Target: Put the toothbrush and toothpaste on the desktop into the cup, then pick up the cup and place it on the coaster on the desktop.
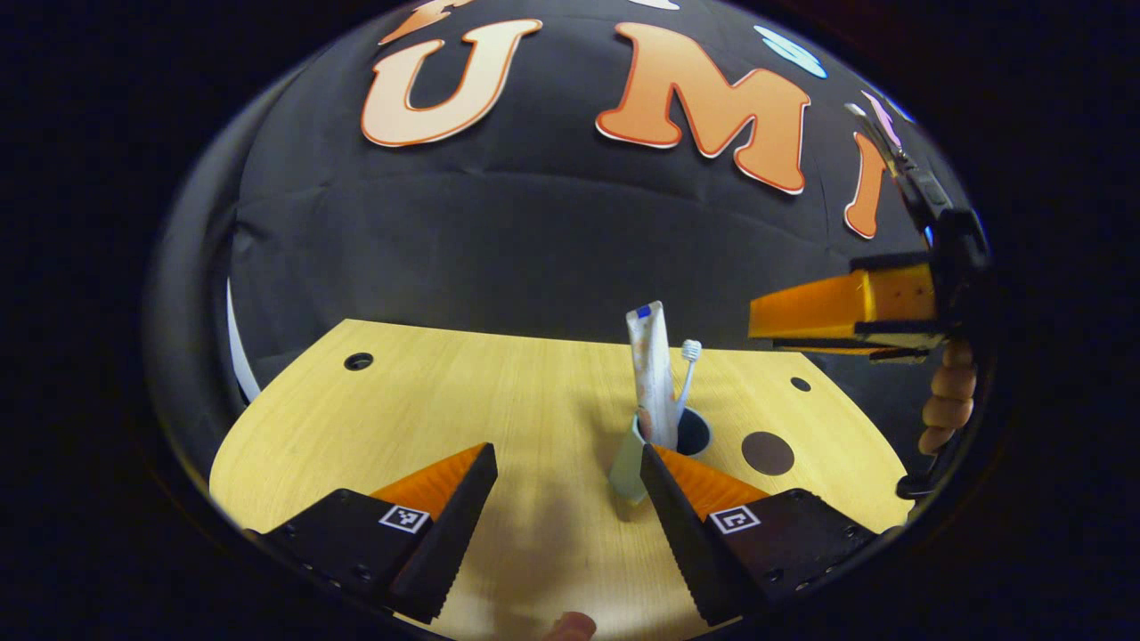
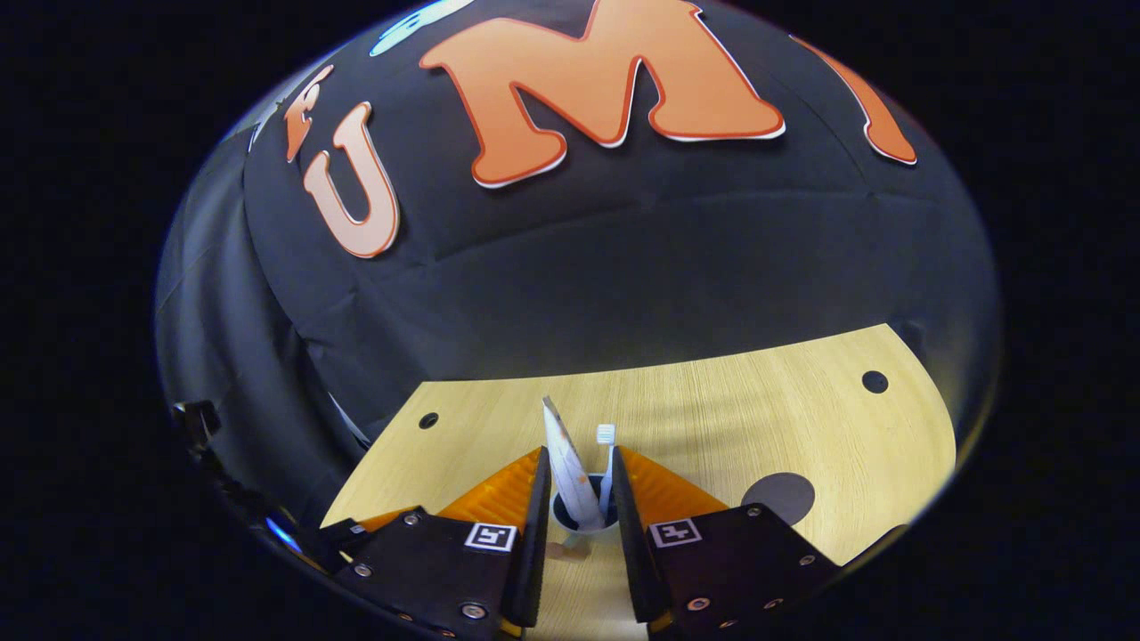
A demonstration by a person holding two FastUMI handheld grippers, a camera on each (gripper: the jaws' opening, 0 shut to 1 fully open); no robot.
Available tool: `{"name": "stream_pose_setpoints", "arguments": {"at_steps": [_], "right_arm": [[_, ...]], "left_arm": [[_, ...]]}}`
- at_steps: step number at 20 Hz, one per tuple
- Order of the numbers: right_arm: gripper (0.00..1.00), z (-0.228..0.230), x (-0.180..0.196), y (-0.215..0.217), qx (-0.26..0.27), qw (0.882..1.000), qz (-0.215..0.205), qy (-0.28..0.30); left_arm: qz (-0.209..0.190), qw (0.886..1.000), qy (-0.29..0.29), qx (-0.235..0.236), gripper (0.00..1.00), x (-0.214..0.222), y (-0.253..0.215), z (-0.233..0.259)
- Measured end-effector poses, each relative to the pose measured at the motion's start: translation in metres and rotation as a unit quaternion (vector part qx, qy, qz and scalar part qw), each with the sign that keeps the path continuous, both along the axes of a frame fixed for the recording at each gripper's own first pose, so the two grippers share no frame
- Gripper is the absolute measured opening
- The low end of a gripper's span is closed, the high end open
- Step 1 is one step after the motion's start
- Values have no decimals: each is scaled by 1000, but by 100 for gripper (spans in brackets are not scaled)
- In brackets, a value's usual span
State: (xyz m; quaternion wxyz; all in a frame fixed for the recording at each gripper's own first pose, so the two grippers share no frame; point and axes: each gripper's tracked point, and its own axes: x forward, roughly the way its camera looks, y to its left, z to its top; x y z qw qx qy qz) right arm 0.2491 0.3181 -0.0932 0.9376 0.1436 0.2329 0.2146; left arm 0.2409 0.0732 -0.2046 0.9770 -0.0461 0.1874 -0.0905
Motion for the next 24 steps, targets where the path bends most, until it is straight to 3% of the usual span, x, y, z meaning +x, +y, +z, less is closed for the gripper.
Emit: {"name": "stream_pose_setpoints", "arguments": {"at_steps": [7, 10, 15, 24], "right_arm": [[61, 40, -43, -57, 5, 999, -18, -46], [78, 52, -66, -86, -8, 997, -29, -68], [95, 65, -108, -141, -24, 995, -61, -76], [98, 67, -182, -240, -52, 987, -128, -84]], "left_arm": [[-49, 996, 77, -2, 98, 6, -57, -36], [-55, 994, 98, -2, 98, 8, -70, -38], [-57, 989, 136, 8, 98, 11, -82, -39], [-41, 965, 254, 53, 95, 24, -88, -72]]}}
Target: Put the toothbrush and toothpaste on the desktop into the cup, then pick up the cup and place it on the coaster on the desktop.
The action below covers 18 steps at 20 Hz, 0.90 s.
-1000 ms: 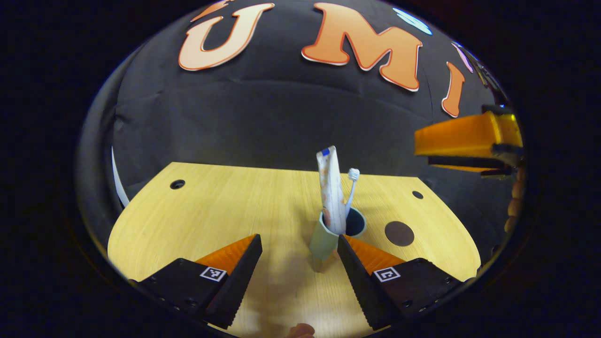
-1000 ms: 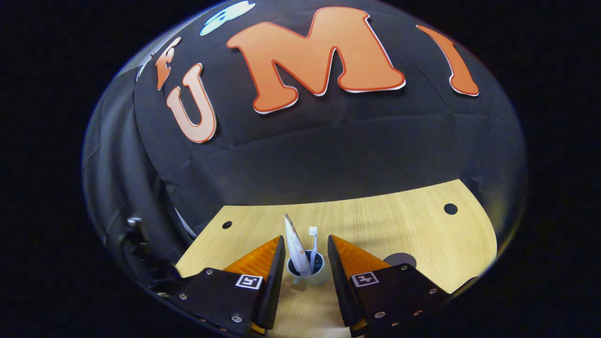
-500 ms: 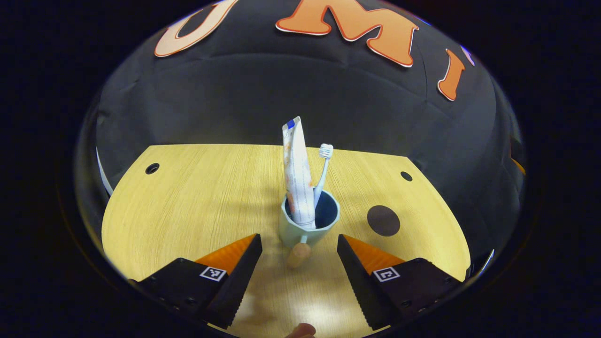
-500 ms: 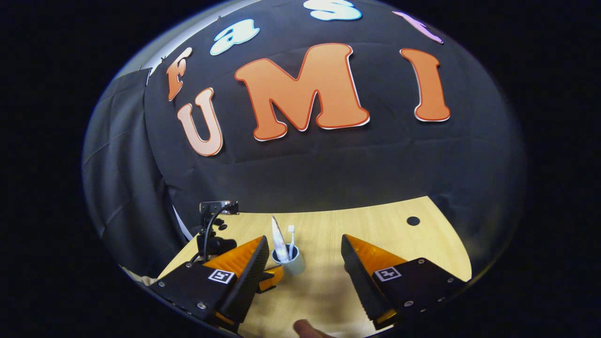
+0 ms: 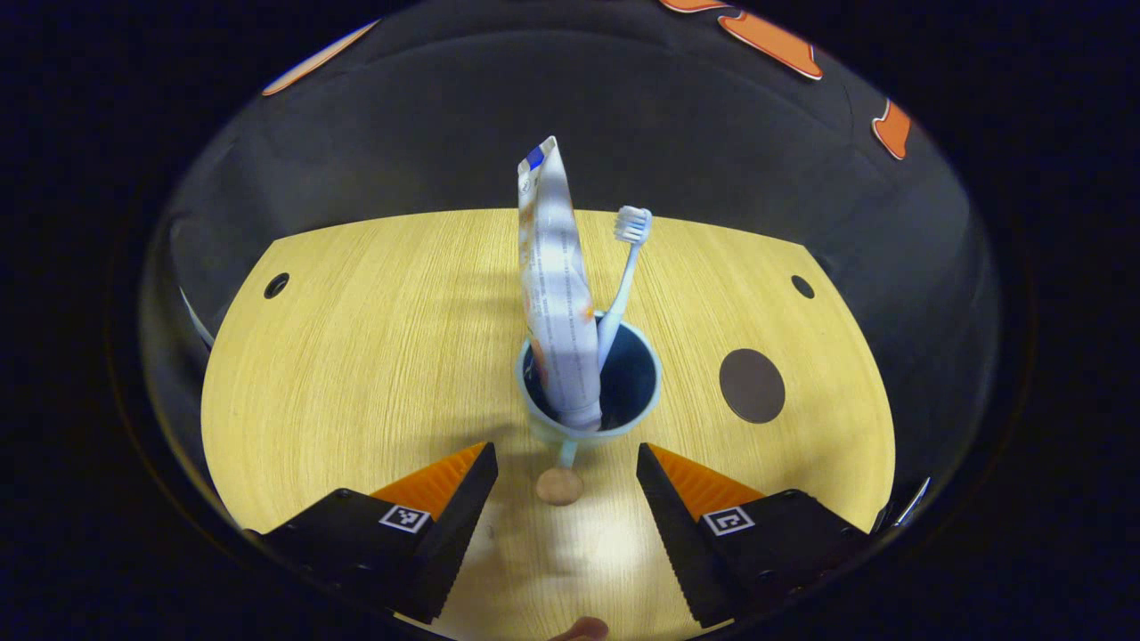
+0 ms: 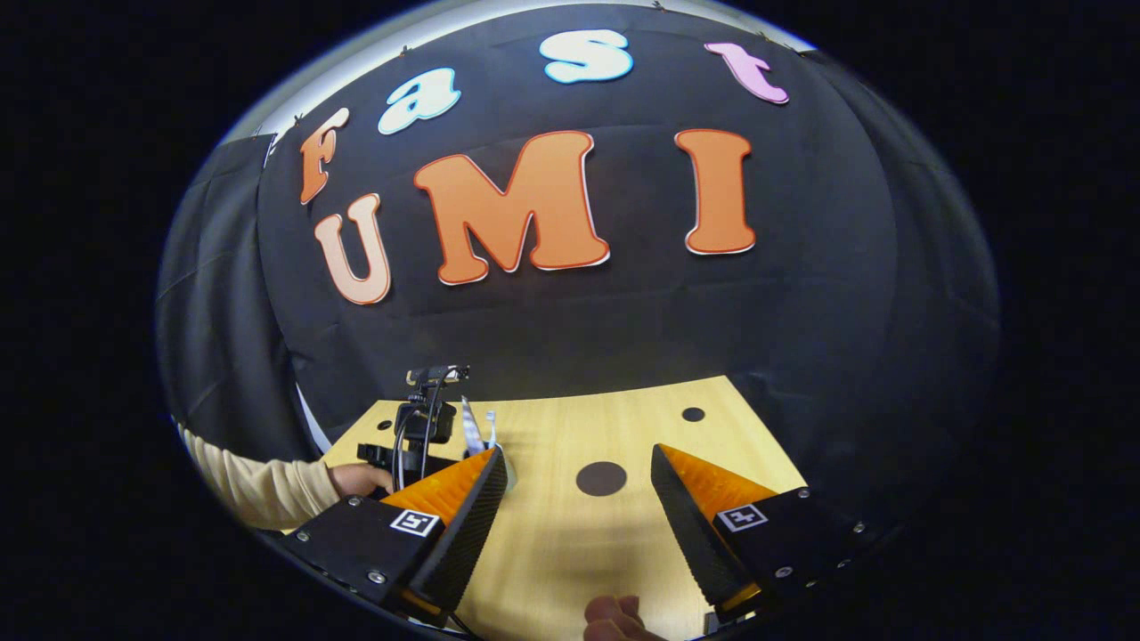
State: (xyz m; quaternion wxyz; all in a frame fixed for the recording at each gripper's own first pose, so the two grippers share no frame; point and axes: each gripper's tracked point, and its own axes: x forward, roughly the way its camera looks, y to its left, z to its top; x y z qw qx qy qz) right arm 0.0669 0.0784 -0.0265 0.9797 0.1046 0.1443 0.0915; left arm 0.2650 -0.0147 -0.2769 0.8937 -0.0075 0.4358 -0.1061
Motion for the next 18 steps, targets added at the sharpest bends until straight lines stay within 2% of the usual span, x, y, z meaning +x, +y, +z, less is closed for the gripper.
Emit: {"name": "stream_pose_setpoints", "arguments": {"at_steps": [2, 3, 6, 8, 9, 10, 13, 18], "right_arm": [[97, -5, -15, -16, -5, 1000, -13, 3], [98, -8, -21, -21, -5, 1000, -16, 5], [98, -16, -35, -28, -10, 1000, -24, 11], [98, -23, -42, -29, -9, 999, -24, 18], [98, -25, -45, -28, -9, 999, -24, 21], [98, -28, -47, -28, -10, 999, -24, 24], [98, -33, -50, -29, -12, 999, -23, 32], [98, -36, -52, -31, -10, 999, -26, 39]], "left_arm": [[1, 1000, 24, 15, 94, 4, 0, -6], [5, 999, 41, 22, 90, 0, 2, -9], [0, 997, 71, 17, 83, 0, -7, -13], [-2, 997, 79, 24, 61, 1, -11, -15], [-3, 996, 82, 30, 57, 3, -12, -16], [-5, 996, 84, 36, 57, 6, -12, -16], [1, 995, 86, 41, 25, 18, -17, -12], [-10, 996, 81, 48, 23, 47, -29, 9]]}}
